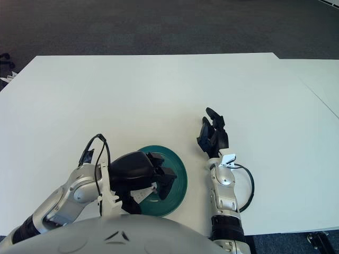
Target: Put the charger into the plate.
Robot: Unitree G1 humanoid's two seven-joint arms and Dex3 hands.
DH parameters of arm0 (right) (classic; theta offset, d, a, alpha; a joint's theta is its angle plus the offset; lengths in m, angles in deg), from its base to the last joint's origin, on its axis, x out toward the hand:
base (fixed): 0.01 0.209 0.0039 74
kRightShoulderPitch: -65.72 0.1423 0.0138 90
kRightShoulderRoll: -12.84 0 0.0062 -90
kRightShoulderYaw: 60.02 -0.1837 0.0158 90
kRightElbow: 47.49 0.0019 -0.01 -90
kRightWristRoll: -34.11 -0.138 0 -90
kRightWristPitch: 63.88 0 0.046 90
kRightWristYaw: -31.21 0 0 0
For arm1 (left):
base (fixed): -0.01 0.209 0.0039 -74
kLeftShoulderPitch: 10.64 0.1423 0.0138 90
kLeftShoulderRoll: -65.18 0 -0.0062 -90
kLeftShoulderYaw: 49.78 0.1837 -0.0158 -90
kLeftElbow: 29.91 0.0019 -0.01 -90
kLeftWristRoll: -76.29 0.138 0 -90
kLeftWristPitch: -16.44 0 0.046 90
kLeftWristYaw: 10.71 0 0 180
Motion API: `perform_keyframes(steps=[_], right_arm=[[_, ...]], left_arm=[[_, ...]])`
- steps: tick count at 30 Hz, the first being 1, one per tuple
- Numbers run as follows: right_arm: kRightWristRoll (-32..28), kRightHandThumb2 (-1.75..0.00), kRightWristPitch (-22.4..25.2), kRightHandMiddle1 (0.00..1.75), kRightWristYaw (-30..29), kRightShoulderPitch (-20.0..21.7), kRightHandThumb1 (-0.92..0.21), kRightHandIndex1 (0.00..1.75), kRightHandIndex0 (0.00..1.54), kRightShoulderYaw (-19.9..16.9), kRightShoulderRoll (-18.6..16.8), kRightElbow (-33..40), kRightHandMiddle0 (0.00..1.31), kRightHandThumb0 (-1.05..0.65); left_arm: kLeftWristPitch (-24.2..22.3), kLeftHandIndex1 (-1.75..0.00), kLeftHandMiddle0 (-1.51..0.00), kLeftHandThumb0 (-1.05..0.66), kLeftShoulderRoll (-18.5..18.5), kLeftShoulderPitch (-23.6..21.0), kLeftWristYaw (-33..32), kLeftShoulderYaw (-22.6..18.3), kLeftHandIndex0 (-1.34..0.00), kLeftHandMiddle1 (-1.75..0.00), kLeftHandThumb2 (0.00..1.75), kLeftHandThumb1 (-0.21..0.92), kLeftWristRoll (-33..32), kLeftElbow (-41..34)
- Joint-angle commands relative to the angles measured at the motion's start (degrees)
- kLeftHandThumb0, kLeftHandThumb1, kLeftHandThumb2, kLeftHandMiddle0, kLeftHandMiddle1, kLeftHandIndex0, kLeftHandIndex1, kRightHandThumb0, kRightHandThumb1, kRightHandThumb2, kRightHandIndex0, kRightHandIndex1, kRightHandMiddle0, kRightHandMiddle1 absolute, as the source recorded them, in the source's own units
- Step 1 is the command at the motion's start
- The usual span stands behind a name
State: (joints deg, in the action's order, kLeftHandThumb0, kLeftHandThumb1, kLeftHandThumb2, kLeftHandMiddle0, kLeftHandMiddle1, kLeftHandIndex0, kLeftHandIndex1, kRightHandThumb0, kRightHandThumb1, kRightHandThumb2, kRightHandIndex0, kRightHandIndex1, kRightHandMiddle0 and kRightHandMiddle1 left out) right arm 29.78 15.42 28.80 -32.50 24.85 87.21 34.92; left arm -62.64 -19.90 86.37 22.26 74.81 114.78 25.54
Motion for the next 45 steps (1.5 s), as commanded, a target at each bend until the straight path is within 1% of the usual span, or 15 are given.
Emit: perform_keyframes(steps=[1, 5, 8, 12, 15, 18, 23, 27, 29, 32, 35, 37, 41, 43, 45], right_arm=[[0.4, -0.85, 5.8, 0.59, -0.1, -2.7, -0.92, 0.01, 0.27, 1.0, -1.2, -3.8, 0.00, -0.78], [-0.1, -0.84, 7.2, 0.61, -0.3, -3.0, -0.92, 0.01, 0.29, 1.1, -1.9, -2.5, 0.00, -0.77], [-0.2, -0.83, 8.3, 0.62, -0.4, -3.4, -0.92, 0.01, 0.30, 1.2, -2.4, -1.5, 0.00, -0.76], [0.1, -0.83, 10.5, 0.64, -1.1, -4.1, -0.92, 0.02, 0.31, 1.7, -3.3, 0.9, 0.00, -0.73], [-0.2, -0.81, 11.7, 0.65, -1.5, -4.2, -0.92, 0.02, 0.33, 1.6, -3.9, 2.0, 0.00, -0.70], [-0.4, -0.79, 12.1, 0.66, -1.4, -4.2, -0.92, 0.02, 0.34, 1.5, -4.2, 2.3, 0.00, -0.68], [-2.9, -0.73, 8.0, 0.67, 0.8, -2.0, -0.92, 0.02, 0.36, -0.4, -4.5, -2.5, 0.00, -0.65], [-2.9, -0.72, 6.0, 0.62, 1.7, -2.1, -0.92, 0.01, 0.35, -0.4, -4.6, -3.2, 0.00, -0.66], [-1.5, -0.74, 4.6, 0.59, 1.8, -2.3, -0.92, 0.01, 0.33, 0.1, -3.9, -3.6, 0.00, -0.67], [0.8, -0.78, 4.1, 0.54, 2.1, -3.1, -0.92, 0.00, 0.29, 1.0, -2.3, -3.0, 0.00, -0.70], [1.7, -0.80, 4.7, 0.52, 2.0, -3.3, -0.92, 0.00, 0.26, 1.3, -1.9, -2.9, 0.00, -0.73], [1.4, -0.81, 4.9, 0.53, 2.0, -3.2, -0.92, 0.00, 0.24, 1.1, -1.9, -3.3, 0.00, -0.75], [0.9, -0.81, 5.2, 0.56, 1.9, -2.9, -0.92, 0.00, 0.24, 0.8, -2.0, -4.2, 0.00, -0.77], [0.8, -0.81, 5.4, 0.58, 2.0, -2.9, -0.92, 0.00, 0.24, 0.8, -2.0, -4.3, 0.00, -0.78], [0.9, -0.82, 5.7, 0.59, 2.1, -3.0, -0.92, 0.00, 0.24, 1.0, -2.0, -3.9, 0.00, -0.79]], left_arm=[[2.6, -0.96, -0.28, -1.00, -0.3, 0.3, -3.4, -0.2, -0.01, -0.72, 0.78, 0.92, 1.4, -0.5], [3.3, -0.93, -0.30, -1.03, -0.7, 0.8, -6.1, -0.8, 0.00, -0.52, 0.85, 0.92, 0.9, 0.0], [3.4, -0.86, -0.32, -1.03, -0.7, 1.0, -6.8, -1.2, 0.00, -0.35, 0.89, 0.92, 0.4, 0.1], [2.8, -0.76, -0.31, -1.04, -0.4, 1.0, -6.5, -1.9, 0.00, -0.19, 0.91, 0.92, -1.2, -0.4], [2.2, -0.69, -0.28, -1.04, -0.5, 1.2, -6.2, -2.5, 0.00, -0.12, 0.92, 0.92, -1.6, -0.8], [2.2, -0.64, -0.26, -1.05, -0.4, 1.1, -6.2, -2.9, 0.00, -0.08, 0.93, 0.92, -1.9, -1.0], [2.5, -0.57, -0.22, -1.04, -0.2, 1.3, -7.1, -4.6, 0.00, -0.04, 0.94, 0.92, -1.0, -1.7], [1.0, -0.58, -0.23, -1.03, -1.1, 1.8, -7.9, -6.0, 0.00, -0.03, 0.94, 0.92, 1.1, -2.4], [-0.8, -0.60, -0.24, -1.02, -2.1, 2.2, -8.7, -6.9, 0.00, -0.03, 0.95, 0.92, 2.7, -2.9], [-3.2, -0.63, -0.27, -1.02, -3.6, 3.1, -10.4, -8.7, 0.00, -0.03, 0.96, 0.92, 4.5, -3.0], [-4.1, -0.66, -0.29, -1.03, -4.2, 5.3, -13.7, -11.7, 0.00, -0.03, 0.95, 0.92, 4.1, -2.3], [-3.4, -0.68, -0.30, -1.03, -4.0, 8.5, -17.2, -14.4, 0.00, -0.03, 0.95, 0.92, 2.6, -0.9], [-2.2, -0.70, -0.32, -1.05, -4.5, 12.4, -22.0, -17.6, 0.00, -0.03, 0.94, 0.92, 0.2, 1.0], [-1.8, -0.68, -0.31, -1.05, -5.3, 14.1, -24.3, -19.4, 0.00, -0.02, 0.93, 0.92, -2.2, 2.2], [-3.3, -0.63, -0.28, -1.05, -7.2, 16.3, -25.4, -21.5, 0.00, -0.01, 0.92, 0.92, -6.4, 2.8]])
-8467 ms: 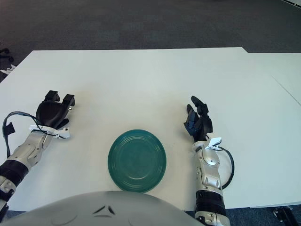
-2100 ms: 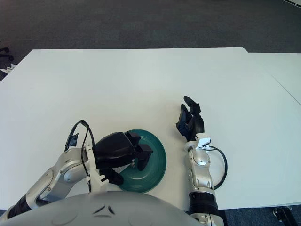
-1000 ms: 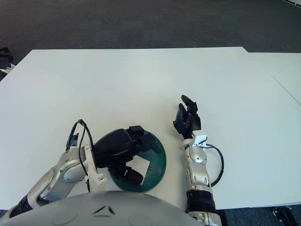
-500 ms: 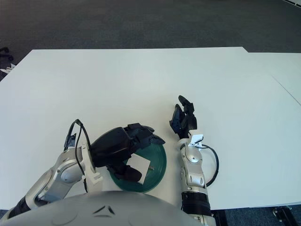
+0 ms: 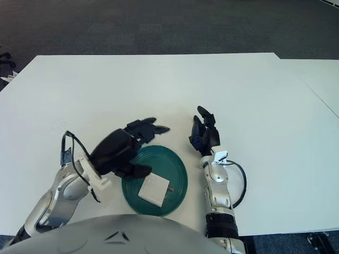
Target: Put the charger into the plate.
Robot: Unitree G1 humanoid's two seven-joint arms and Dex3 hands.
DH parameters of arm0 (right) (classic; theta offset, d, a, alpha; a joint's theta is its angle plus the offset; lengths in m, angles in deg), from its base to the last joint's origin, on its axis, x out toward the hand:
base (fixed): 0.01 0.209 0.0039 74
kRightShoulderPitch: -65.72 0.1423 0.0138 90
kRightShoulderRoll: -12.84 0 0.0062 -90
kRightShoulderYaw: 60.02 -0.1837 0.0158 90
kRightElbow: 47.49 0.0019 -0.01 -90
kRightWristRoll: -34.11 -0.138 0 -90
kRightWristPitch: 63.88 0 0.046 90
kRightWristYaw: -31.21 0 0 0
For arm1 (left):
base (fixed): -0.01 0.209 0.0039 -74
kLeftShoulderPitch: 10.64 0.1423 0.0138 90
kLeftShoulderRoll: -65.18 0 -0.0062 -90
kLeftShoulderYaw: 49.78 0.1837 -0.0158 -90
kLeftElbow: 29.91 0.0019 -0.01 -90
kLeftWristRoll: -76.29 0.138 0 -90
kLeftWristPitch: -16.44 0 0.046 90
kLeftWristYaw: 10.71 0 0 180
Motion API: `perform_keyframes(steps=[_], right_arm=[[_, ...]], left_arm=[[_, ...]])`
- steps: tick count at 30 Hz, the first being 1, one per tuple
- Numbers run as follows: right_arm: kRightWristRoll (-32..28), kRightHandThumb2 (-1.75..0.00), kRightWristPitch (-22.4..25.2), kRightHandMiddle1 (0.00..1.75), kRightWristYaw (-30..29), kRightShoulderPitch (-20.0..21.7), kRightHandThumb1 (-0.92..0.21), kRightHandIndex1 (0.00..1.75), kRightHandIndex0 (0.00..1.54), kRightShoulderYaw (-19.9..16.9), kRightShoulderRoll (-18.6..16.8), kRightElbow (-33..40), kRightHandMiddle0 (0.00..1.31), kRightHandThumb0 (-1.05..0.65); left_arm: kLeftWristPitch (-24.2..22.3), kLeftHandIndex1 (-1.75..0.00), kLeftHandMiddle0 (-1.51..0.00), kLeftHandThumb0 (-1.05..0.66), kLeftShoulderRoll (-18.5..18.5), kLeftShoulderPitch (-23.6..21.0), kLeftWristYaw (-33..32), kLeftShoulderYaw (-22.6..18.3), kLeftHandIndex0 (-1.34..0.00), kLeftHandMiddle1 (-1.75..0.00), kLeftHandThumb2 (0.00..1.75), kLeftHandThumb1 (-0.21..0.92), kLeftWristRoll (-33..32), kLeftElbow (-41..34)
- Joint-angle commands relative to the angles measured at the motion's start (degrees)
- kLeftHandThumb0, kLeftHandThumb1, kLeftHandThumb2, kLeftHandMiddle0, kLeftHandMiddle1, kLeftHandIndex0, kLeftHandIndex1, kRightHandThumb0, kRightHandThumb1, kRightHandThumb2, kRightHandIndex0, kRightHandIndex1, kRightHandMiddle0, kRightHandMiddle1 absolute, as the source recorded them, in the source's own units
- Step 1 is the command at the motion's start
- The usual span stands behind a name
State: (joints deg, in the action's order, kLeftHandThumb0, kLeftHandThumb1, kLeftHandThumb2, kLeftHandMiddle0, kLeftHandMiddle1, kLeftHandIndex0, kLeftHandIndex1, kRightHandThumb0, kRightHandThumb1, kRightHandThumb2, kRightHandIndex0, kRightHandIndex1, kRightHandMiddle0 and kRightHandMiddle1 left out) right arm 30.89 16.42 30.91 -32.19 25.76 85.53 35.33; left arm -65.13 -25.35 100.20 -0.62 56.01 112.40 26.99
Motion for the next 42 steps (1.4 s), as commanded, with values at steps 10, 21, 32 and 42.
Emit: perform_keyframes(steps=[10, 21, 32, 42], right_arm=[[-0.1, -0.83, 7.4, 0.62, -0.2, -5.3, -0.92, 0.00, 0.22, 1.3, -1.1, 0.0, 0.00, -0.78], [-0.5, -0.86, 7.0, 0.62, 0.5, -8.3, -0.92, 0.01, 0.24, 2.6, -1.0, 2.3, 0.00, -0.79], [-2.2, -0.82, 6.6, 0.63, 1.9, -10.4, -0.92, 0.02, 0.29, 2.2, -1.5, 3.5, 0.00, -0.79], [-2.0, -0.81, 6.9, 0.60, 1.3, -17.5, -0.92, 0.02, 0.31, 4.6, -3.5, 9.4, 0.00, -0.79]], left_arm=[[-12.4, -0.33, -0.06, -1.05, -14.9, 2.6, -3.6, -12.9, 0.00, 0.00, 0.91, 0.92, -29.7, 15.4], [-13.1, -0.75, -0.26, -0.97, -23.1, 8.9, -10.0, -14.8, -0.03, -0.02, 0.82, 0.92, -37.5, 15.1], [-6.9, -0.79, -0.25, -0.97, -24.5, 8.0, -12.8, -14.2, -0.03, -0.01, 0.81, 0.92, -37.8, 22.7], [-2.6, -0.78, -0.28, -0.98, -24.1, 11.2, -9.0, -12.2, 0.00, -0.01, 0.85, 0.92, -42.2, 26.2]])
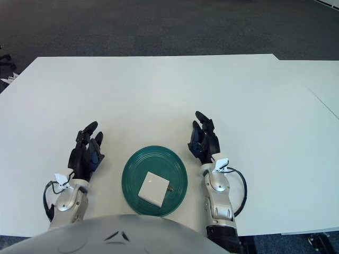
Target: Put the charger into the plate.
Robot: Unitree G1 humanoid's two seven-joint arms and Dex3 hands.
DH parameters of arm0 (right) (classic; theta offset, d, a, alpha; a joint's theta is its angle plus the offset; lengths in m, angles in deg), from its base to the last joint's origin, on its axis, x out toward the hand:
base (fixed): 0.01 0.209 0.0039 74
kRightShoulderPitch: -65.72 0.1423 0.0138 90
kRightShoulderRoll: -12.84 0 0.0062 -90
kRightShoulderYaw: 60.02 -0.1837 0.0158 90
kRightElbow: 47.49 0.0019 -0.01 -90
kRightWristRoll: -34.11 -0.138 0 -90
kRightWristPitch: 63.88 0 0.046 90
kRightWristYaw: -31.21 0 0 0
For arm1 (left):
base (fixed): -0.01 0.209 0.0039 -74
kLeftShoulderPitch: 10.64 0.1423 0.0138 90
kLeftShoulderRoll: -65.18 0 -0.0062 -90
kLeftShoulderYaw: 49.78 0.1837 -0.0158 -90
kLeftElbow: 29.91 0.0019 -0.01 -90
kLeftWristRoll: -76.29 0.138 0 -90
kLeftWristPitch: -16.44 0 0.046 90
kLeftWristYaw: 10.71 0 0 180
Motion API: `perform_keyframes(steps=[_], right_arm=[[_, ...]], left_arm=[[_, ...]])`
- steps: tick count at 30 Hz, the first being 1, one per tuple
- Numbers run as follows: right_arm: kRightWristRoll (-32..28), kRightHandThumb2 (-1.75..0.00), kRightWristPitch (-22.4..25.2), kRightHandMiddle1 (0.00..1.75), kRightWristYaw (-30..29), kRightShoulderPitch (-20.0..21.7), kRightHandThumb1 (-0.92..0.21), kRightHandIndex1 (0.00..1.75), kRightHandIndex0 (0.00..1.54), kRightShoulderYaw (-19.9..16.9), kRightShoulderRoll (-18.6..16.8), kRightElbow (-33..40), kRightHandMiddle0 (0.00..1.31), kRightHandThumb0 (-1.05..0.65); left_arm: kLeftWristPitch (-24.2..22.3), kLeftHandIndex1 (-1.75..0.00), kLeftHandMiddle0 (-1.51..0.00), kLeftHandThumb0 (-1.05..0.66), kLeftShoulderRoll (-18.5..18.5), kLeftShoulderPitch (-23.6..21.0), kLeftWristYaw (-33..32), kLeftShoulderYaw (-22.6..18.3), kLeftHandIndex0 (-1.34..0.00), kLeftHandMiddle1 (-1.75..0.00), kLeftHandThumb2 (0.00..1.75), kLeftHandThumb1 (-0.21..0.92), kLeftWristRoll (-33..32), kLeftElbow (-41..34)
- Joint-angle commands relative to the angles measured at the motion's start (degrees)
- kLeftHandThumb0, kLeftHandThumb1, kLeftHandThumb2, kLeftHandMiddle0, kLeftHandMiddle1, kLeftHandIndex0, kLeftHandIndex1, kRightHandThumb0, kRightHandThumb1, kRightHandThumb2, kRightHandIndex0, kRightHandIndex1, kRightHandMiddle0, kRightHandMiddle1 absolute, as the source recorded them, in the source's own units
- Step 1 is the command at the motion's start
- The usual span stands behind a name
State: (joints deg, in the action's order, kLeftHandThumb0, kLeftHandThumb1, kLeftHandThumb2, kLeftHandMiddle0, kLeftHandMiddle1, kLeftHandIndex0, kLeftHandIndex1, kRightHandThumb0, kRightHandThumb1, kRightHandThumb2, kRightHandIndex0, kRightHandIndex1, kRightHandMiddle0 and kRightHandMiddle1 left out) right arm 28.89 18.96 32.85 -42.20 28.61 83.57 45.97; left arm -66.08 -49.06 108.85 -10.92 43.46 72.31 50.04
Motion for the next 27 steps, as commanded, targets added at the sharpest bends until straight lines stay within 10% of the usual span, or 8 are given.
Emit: perform_keyframes(steps=[1, 27], right_arm=[[0.1, -0.81, 4.2, 0.60, -0.6, -8.7, -0.92, 0.02, 0.31, 2.2, -1.7, -0.1, 0.00, -0.79], [-0.1, -0.83, 5.5, 0.58, -1.2, -15.7, -0.92, 0.00, 0.25, 2.5, -0.8, 9.4, 0.00, -0.74]], left_arm=[[-1.5, -0.78, -0.28, -0.98, -0.4, 2.7, 1.7, 0.4, 0.00, -0.02, 0.85, 0.92, -2.7, 3.3], [-1.9, -0.88, -0.45, -0.93, 0.8, 5.8, 5.4, 5.6, -0.06, -0.07, 0.83, 0.92, -8.6, 2.3]])
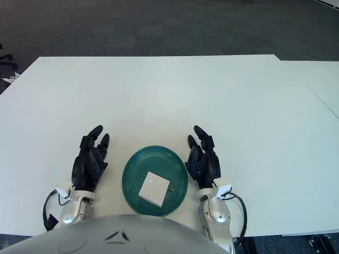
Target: Put the charger into the plate.
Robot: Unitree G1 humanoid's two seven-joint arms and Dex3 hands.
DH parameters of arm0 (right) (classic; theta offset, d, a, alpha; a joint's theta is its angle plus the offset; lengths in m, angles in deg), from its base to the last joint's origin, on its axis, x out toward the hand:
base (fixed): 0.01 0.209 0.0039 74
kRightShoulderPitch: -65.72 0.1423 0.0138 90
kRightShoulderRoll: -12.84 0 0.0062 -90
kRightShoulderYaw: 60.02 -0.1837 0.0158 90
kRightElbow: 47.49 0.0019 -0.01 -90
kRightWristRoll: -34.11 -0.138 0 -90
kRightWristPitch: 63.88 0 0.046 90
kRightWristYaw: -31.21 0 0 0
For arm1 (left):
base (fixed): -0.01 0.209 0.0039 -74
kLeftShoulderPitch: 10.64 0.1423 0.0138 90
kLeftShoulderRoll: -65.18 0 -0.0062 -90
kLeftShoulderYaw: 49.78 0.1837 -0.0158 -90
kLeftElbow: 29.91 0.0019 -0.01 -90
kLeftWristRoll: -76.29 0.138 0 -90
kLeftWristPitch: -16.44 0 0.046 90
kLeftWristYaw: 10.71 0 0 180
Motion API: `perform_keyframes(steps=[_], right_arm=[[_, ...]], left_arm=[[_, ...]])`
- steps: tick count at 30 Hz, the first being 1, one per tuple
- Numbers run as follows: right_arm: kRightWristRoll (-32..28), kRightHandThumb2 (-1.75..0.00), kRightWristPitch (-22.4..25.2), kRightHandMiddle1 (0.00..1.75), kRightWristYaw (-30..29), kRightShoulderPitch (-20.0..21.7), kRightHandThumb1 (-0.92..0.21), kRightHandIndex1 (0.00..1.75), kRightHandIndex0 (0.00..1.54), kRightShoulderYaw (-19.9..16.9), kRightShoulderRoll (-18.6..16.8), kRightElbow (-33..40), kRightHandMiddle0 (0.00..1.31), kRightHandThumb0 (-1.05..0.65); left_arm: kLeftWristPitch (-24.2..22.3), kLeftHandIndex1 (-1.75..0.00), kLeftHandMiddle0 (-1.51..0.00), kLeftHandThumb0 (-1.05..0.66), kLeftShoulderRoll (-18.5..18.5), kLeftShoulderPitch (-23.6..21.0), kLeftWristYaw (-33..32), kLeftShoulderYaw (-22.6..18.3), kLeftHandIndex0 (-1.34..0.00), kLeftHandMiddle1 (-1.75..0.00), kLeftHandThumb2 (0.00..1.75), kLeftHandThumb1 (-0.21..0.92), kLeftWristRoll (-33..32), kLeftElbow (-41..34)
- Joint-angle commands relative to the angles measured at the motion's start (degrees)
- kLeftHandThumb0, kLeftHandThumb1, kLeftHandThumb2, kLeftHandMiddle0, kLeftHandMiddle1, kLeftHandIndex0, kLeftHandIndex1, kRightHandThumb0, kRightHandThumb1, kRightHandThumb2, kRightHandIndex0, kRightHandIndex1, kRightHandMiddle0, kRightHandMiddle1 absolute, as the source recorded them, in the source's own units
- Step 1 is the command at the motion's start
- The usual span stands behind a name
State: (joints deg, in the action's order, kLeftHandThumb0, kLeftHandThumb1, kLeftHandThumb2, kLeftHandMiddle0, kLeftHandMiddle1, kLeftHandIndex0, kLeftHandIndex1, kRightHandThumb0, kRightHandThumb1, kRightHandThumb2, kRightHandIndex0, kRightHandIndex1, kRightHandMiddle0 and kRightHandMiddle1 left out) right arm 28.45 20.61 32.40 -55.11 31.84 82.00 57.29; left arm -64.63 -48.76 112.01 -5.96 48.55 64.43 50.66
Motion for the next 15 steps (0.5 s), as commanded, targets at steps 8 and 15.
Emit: perform_keyframes(steps=[8, 15], right_arm=[[0.6, -0.81, 3.3, 0.59, -0.6, -2.8, -0.92, 0.00, 0.23, -0.9, 1.3, -2.0, 0.00, -0.73], [0.8, -0.81, 3.0, 0.60, -0.6, -3.0, -0.92, 0.00, 0.23, -0.6, 1.5, -2.0, 0.00, -0.73]], left_arm=[[-3.3, -0.87, -0.44, -0.92, 1.2, 2.8, 0.9, 0.5, -0.05, -0.06, 0.84, 0.92, -0.9, 1.3], [-2.8, -0.87, -0.43, -0.93, 2.3, 2.6, 0.5, 0.4, -0.05, -0.04, 0.87, 0.92, 0.7, 1.3]])
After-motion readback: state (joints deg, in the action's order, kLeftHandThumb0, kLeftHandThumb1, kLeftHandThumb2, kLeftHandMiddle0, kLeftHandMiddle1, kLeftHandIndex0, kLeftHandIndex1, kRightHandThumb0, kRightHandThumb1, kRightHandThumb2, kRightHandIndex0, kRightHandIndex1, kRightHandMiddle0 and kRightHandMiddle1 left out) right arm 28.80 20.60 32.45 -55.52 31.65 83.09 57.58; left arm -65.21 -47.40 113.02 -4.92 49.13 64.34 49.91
